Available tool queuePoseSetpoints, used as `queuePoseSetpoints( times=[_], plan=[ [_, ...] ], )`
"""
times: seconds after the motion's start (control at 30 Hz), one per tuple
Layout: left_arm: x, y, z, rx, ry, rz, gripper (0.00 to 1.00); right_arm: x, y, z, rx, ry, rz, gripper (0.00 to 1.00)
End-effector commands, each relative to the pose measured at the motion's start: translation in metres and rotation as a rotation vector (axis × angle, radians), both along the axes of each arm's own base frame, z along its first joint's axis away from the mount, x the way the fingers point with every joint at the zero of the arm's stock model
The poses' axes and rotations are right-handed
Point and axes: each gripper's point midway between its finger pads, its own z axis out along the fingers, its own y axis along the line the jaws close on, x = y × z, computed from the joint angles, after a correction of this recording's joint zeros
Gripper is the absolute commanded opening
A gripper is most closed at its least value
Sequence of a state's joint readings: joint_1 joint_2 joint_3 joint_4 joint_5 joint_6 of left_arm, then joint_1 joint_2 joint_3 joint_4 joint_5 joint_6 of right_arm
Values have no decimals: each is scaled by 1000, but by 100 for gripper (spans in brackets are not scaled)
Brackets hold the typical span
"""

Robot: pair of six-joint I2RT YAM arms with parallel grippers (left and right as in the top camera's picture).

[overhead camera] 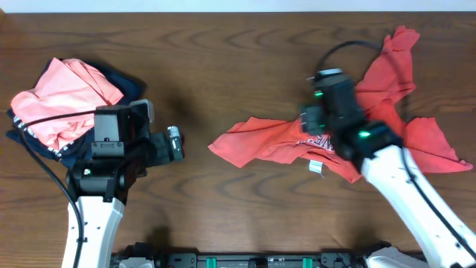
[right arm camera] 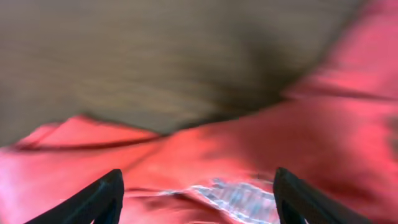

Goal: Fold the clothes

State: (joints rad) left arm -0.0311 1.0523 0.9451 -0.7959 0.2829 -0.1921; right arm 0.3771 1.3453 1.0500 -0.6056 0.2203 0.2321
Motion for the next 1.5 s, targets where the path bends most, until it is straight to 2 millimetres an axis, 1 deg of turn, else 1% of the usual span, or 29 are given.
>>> queuePoseSetpoints(
  times=[0.0, 0.07, 0.17, 0.27, 0.37, 0.5, 0.6, 0.67, 0.7, 0.73, 0.77, 0.8, 0.83, 0.93, 1.0, 1.03, 1.13, 1.17, 1.2, 1.23, 1.27, 1.3, 1.37, 1.4, 1.43, 1.47],
  plan=[
    [3, -22, -8, -101, 49, -23, 98, -5, -63, 15, -33, -22, -216, 77],
    [7, -33, -17, -107, 80, -47, 98, -14, -91, 11, -46, 21, -292, 81],
    [11, -58, -37, -101, 133, -122, 98, -27, -122, 2, -45, 86, -378, 84],
    [13, -86, -63, -91, 200, -196, 98, -37, -144, -4, -28, 132, -443, 86],
    [12, -110, -94, -89, 284, -221, 98, -48, -163, -8, -22, 166, -506, 88],
    [8, -139, -137, -72, 373, -262, 98, -56, -177, -11, -16, 190, -555, 88],
    [6, -158, -161, -57, 388, -313, 98, -58, -181, -11, -14, 194, -566, 89],
    [6, -169, -172, -53, 384, -343, 98, -58, -180, -12, -8, 196, -564, 88],
    [7, -175, -177, -53, 379, -356, 92, -58, -180, -12, -5, 197, -562, 89],
    [7, -178, -180, -52, 373, -366, 79, -58, -179, -12, -3, 198, -560, 88],
    [9, -182, -181, -51, 356, -384, 56, -58, -179, -12, -3, 200, -561, 88],
    [13, -184, -181, -50, 336, -398, 24, -58, -179, -12, -3, 200, -560, 88],
    [17, -184, -180, -47, 315, -395, 6, -58, -179, -12, -3, 201, -560, 88],
    [41, -174, -166, -20, 250, -344, 6, -60, -179, -13, -5, 209, -560, 88],
    [64, -160, -147, 4, 188, -307, 6, -61, -179, -14, -6, 216, -560, 88],
    [79, -149, -133, 17, 151, -273, 6, -62, -178, -14, -10, 219, -555, 88],
    [127, -110, -80, 17, 22, -139, 6, -62, -178, -14, -12, 221, -552, 88],
    [147, -92, -56, 2, -40, -83, 6, -62, -178, -14, -12, 221, -552, 88],
    [158, -79, -41, -9, -74, -43, 6, -62, -178, -14, -12, 221, -552, 88],
    [175, -58, -20, -27, -121, 24, 6, -62, -178, -14, -12, 221, -552, 88],
    [187, -40, -5, -41, -155, 80, 6, -62, -178, -14, -12, 222, -551, 87],
    [195, -24, 6, -50, -178, 123, 6, -63, -178, -15, -12, 224, -551, 88],
    [204, 4, 19, -69, -204, 198, 8, -64, -178, -15, -12, 228, -551, 88],
    [205, 13, 22, -90, -205, 221, 41, -64, -178, -15, -13, 230, -551, 88],
    [204, 16, 21, -113, -196, 216, 82, -64, -178, -15, -12, 231, -551, 88],
    [201, 16, 19, -142, -173, 203, 98, -64, -178, -15, -13, 231, -551, 88]
  ],
)
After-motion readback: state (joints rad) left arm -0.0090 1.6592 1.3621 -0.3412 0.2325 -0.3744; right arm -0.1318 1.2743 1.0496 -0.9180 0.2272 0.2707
